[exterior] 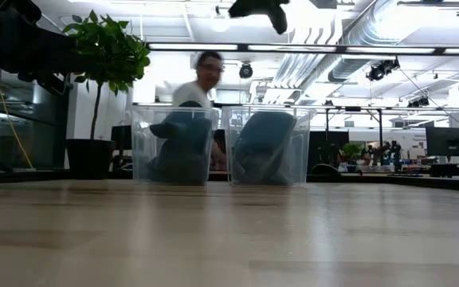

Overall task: Pick & Place hat
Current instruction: Return to Home Position

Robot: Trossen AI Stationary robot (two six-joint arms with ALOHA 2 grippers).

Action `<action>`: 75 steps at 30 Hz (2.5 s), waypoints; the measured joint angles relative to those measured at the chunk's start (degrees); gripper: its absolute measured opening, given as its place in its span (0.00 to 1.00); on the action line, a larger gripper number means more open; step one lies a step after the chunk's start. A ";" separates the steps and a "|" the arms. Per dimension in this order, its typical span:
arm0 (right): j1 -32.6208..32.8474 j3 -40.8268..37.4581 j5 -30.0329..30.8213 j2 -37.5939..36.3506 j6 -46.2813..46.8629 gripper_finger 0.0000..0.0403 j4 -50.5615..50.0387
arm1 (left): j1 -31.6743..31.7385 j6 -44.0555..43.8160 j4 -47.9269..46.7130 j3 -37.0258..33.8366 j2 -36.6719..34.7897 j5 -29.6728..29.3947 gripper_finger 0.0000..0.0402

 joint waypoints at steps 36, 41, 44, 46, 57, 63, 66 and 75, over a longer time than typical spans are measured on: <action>16.93 -83.63 21.90 -62.76 8.06 0.00 64.90 | 0.00 0.00 0.01 0.00 -0.01 -0.04 0.00; 16.80 -86.46 22.66 -66.62 7.63 0.00 65.45 | 0.00 0.00 0.01 0.00 -0.01 -0.04 0.00; 16.07 -87.02 22.66 -69.02 6.37 0.00 64.36 | 0.00 0.00 0.02 0.00 -0.01 -0.04 0.00; 15.14 -87.02 22.57 -70.42 6.03 0.00 62.38 | 0.00 0.00 0.00 0.00 -0.01 -0.04 0.00; 11.44 -87.02 17.93 -74.18 4.71 0.00 53.88 | 0.00 0.00 0.02 0.00 -0.01 -0.05 0.00; 11.46 -87.02 17.47 -74.18 1.21 0.00 53.52 | 0.00 0.00 0.00 0.00 -0.01 -0.04 0.00; 11.46 -87.02 17.47 -74.16 0.01 0.00 52.87 | 0.00 0.00 0.02 0.00 -0.01 -0.04 0.00; 11.49 -87.02 18.75 -74.16 0.05 0.00 52.67 | 0.00 0.00 0.01 0.00 -0.01 -0.06 0.00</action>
